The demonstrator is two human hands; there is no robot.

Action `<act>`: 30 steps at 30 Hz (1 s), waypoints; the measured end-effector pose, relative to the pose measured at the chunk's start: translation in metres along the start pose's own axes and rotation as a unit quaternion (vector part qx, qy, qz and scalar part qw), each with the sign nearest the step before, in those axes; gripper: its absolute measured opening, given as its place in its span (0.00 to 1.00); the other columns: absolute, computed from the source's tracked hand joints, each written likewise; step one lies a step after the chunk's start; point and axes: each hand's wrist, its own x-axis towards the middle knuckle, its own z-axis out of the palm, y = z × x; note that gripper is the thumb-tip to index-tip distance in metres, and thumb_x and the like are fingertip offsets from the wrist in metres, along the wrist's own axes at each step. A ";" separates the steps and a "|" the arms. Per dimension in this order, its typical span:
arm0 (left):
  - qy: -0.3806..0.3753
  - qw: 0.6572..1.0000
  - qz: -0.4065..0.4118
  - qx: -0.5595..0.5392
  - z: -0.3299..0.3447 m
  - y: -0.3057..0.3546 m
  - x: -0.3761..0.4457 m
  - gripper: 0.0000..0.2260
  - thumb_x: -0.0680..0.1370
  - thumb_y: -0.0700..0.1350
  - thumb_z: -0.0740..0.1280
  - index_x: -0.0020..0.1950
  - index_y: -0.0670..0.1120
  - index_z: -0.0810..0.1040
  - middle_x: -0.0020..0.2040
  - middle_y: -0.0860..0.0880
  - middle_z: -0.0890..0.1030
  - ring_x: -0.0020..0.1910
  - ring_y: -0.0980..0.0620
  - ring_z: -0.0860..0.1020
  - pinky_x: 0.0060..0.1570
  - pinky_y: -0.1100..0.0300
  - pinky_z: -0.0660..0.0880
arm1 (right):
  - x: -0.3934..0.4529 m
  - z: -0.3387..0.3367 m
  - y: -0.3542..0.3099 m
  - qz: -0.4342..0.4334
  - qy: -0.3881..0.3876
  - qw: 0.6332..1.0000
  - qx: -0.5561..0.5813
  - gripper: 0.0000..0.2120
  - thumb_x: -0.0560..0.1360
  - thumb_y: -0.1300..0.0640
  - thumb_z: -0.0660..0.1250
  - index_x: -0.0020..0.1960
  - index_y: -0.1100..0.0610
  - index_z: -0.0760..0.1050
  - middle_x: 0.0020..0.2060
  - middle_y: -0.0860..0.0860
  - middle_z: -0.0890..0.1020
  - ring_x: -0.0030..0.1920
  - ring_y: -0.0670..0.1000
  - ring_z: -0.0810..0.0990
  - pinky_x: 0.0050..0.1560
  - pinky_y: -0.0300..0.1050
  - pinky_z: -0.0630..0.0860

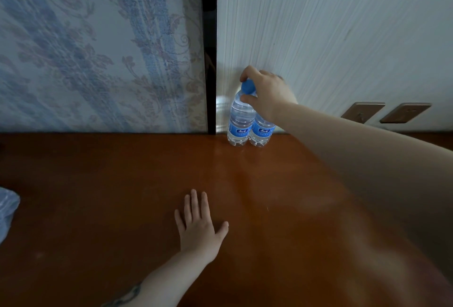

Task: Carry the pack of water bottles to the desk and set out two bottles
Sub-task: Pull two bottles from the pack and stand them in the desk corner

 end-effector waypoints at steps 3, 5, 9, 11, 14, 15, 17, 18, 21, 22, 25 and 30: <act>-0.001 1.000 0.003 -0.003 -0.001 -0.002 0.000 0.41 0.73 0.68 0.52 0.76 0.51 0.36 0.78 0.48 0.35 0.75 0.48 0.34 0.71 0.43 0.37 | -0.003 -0.001 0.005 -0.005 0.024 1.000 0.000 0.19 0.73 0.45 0.68 0.61 0.52 0.72 0.55 0.52 0.80 0.58 0.56 0.73 0.58 0.50 0.66; 0.000 1.000 0.006 -0.004 -0.002 -0.005 -0.001 0.41 0.73 0.69 0.52 0.76 0.52 0.36 0.78 0.48 0.35 0.75 0.48 0.34 0.72 0.43 0.37 | -0.010 -0.003 0.015 0.009 0.051 0.999 0.000 0.22 0.73 0.43 0.68 0.62 0.52 0.72 0.59 0.51 0.78 0.63 0.55 0.70 0.62 0.51 0.66; 0.004 1.000 0.015 -0.002 -0.003 -0.008 -0.003 0.40 0.73 0.70 0.50 0.75 0.52 0.35 0.77 0.49 0.35 0.75 0.49 0.34 0.72 0.45 0.37 | -0.025 0.001 0.032 0.078 0.043 0.995 0.032 0.27 0.71 0.51 0.72 0.67 0.55 0.68 0.65 0.55 0.70 0.60 0.58 0.73 0.53 0.53 0.75; 0.005 1.000 0.016 0.000 -0.003 -0.007 -0.003 0.40 0.73 0.70 0.50 0.75 0.52 0.35 0.77 0.49 0.35 0.75 0.49 0.34 0.72 0.45 0.37 | -0.024 0.003 0.032 0.103 0.062 0.991 0.051 0.27 0.72 0.58 0.72 0.67 0.55 0.66 0.64 0.57 0.70 0.53 0.59 0.77 0.44 0.50 0.75; 0.004 1.000 0.014 0.003 -0.004 -0.006 -0.003 0.40 0.73 0.70 0.50 0.76 0.52 0.35 0.77 0.49 0.35 0.75 0.49 0.34 0.72 0.44 0.38 | -0.020 0.002 0.032 0.116 0.073 0.989 0.055 0.24 0.73 0.64 0.69 0.66 0.55 0.66 0.61 0.57 0.74 0.51 0.59 0.78 0.42 0.47 0.72; 0.003 1.000 0.012 0.004 -0.004 -0.006 -0.004 0.40 0.73 0.70 0.50 0.76 0.52 0.35 0.77 0.49 0.35 0.75 0.49 0.34 0.73 0.44 0.38 | -0.020 0.003 0.033 0.115 0.069 0.989 0.058 0.23 0.73 0.65 0.69 0.65 0.56 0.66 0.61 0.57 0.74 0.51 0.59 0.78 0.42 0.47 0.71; 0.004 1.000 0.010 0.005 -0.004 -0.005 -0.004 0.40 0.73 0.70 0.50 0.76 0.52 0.36 0.78 0.49 0.35 0.75 0.49 0.34 0.73 0.44 0.39 | -0.020 0.003 0.036 0.110 0.062 0.990 0.067 0.21 0.73 0.66 0.68 0.64 0.56 0.67 0.60 0.56 0.74 0.51 0.58 0.77 0.43 0.47 0.71; 0.004 1.000 0.010 0.004 -0.004 -0.006 -0.004 0.40 0.73 0.70 0.50 0.76 0.52 0.36 0.78 0.49 0.35 0.75 0.49 0.34 0.73 0.44 0.39 | -0.020 0.003 0.037 0.106 0.059 0.990 0.071 0.21 0.73 0.66 0.68 0.63 0.57 0.67 0.60 0.56 0.74 0.51 0.58 0.77 0.43 0.47 0.71; 0.003 1.000 0.010 0.008 -0.004 -0.006 -0.003 0.40 0.73 0.70 0.50 0.76 0.52 0.36 0.78 0.49 0.35 0.75 0.49 0.35 0.73 0.44 0.38 | -0.017 -0.001 0.038 0.097 0.049 0.991 0.078 0.21 0.72 0.66 0.68 0.62 0.57 0.67 0.60 0.56 0.74 0.52 0.58 0.76 0.43 0.46 0.69; 0.003 1.000 0.009 0.010 -0.004 -0.006 -0.002 0.40 0.73 0.70 0.50 0.76 0.52 0.36 0.78 0.49 0.35 0.75 0.49 0.34 0.73 0.44 0.39 | -0.017 -0.001 0.038 0.094 0.045 0.992 0.076 0.21 0.72 0.66 0.68 0.62 0.57 0.67 0.60 0.56 0.74 0.52 0.58 0.76 0.43 0.46 0.69; 0.002 1.000 0.007 0.010 -0.004 -0.005 -0.002 0.41 0.73 0.70 0.50 0.75 0.52 0.35 0.77 0.49 0.35 0.75 0.49 0.34 0.73 0.44 0.39 | -0.017 -0.001 0.039 0.083 0.031 0.994 0.060 0.21 0.73 0.66 0.68 0.63 0.57 0.66 0.61 0.56 0.73 0.51 0.58 0.76 0.43 0.47 0.69; 0.000 1.000 0.008 0.008 -0.005 -0.005 -0.002 0.41 0.73 0.70 0.51 0.76 0.52 0.36 0.78 0.49 0.36 0.75 0.49 0.35 0.73 0.44 0.39 | -0.016 -0.003 0.032 0.083 0.008 0.997 0.003 0.22 0.74 0.62 0.68 0.66 0.57 0.66 0.63 0.57 0.71 0.57 0.60 0.75 0.47 0.51 0.74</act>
